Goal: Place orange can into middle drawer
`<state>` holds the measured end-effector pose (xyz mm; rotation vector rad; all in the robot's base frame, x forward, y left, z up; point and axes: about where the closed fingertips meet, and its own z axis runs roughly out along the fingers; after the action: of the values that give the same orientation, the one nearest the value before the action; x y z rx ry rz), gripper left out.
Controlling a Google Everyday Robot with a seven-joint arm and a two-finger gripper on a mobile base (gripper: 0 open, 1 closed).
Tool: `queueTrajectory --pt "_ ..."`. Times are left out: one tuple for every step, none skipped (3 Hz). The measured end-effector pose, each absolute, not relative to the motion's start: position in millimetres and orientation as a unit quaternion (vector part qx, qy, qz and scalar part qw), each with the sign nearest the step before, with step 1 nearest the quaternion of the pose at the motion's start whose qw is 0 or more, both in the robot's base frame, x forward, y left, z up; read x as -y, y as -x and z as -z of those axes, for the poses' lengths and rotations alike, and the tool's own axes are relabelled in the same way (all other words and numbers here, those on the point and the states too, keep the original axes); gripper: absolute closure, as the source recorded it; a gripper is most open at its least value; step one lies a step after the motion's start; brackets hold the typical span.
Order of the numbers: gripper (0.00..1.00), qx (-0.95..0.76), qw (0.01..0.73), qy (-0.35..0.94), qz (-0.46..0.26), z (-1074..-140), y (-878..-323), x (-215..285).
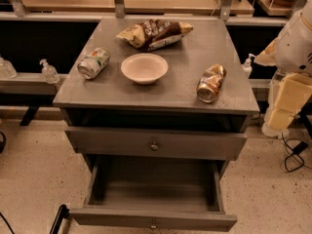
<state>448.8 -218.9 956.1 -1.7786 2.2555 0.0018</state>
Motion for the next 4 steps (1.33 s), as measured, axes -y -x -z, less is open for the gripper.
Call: queueTrajectory --pt "0.0 -0.778 0.134 0.614 -0.001 -956 -449 219" --pt "0.0 -0.77 0.146 0.621 0.003 -956 -455 220" --pt "0.0 -0.739 0.152 0.656 0.024 -953 -483 226" --pt "0.0 -0.683 0.172 0.709 0.025 -950 -511 230"
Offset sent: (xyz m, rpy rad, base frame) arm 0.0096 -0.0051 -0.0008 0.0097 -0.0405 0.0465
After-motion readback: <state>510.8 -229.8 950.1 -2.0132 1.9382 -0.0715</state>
